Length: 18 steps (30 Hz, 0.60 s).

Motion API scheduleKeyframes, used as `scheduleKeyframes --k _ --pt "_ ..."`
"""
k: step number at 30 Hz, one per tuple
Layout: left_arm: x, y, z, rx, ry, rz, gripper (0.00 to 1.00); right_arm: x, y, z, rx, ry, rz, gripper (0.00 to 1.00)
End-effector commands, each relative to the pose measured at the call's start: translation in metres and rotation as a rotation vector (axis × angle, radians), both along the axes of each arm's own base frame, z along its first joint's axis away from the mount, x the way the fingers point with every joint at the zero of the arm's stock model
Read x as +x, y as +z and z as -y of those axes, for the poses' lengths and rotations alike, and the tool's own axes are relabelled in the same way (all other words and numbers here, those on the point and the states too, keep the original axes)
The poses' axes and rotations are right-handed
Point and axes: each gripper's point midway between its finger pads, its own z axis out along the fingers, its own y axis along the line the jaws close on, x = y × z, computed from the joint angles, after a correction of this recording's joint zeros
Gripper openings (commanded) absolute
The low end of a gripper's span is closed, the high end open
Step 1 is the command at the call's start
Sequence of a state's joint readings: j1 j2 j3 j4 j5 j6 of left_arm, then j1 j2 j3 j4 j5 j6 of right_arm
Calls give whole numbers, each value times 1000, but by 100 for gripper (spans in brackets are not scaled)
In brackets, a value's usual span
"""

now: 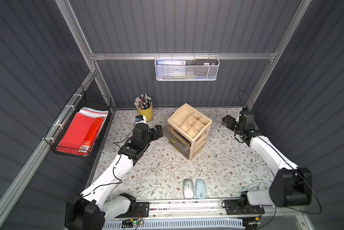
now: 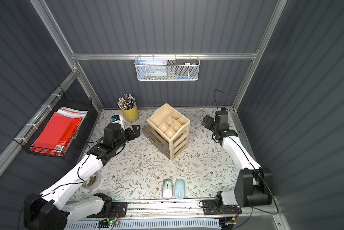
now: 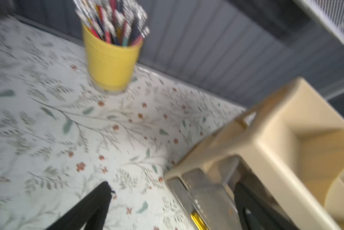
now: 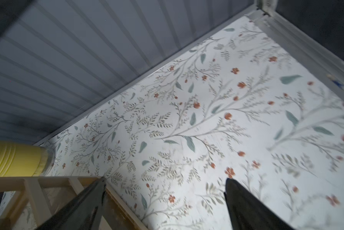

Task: Take the mice out of the drawer
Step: Adjust the storage box at the center of the board.

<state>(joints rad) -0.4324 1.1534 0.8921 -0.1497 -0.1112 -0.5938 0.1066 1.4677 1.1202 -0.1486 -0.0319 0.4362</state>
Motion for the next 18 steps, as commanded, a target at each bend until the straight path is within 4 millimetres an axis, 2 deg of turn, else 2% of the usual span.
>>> scheduleKeyframes --k 1,3,5,8,11,15,17,18 --pt "-19 -31 20 -41 -83 -113 99 19 -13 -29 26 163 -37 96" --pt "-15 -28 28 -70 -106 -98 99 18 -27 -47 68 218 -69 95" --pt "-9 -28 39 -74 -135 -91 99 7 -37 -67 54 257 -82 95" --pt "3 -31 59 -79 -188 -81 99 -18 -47 -96 31 310 -101 95" --pt "12 -37 87 -73 -249 -80 99 -45 -53 -118 34 348 -112 95" --pt "28 -32 114 -105 -286 -38 99 -79 -54 -129 34 366 -114 95" --pt "35 -24 122 -124 -287 -7 99 -87 -57 -125 30 350 -113 95" --pt "38 -19 123 -134 -285 13 99 -88 -60 -115 4 309 -113 95"
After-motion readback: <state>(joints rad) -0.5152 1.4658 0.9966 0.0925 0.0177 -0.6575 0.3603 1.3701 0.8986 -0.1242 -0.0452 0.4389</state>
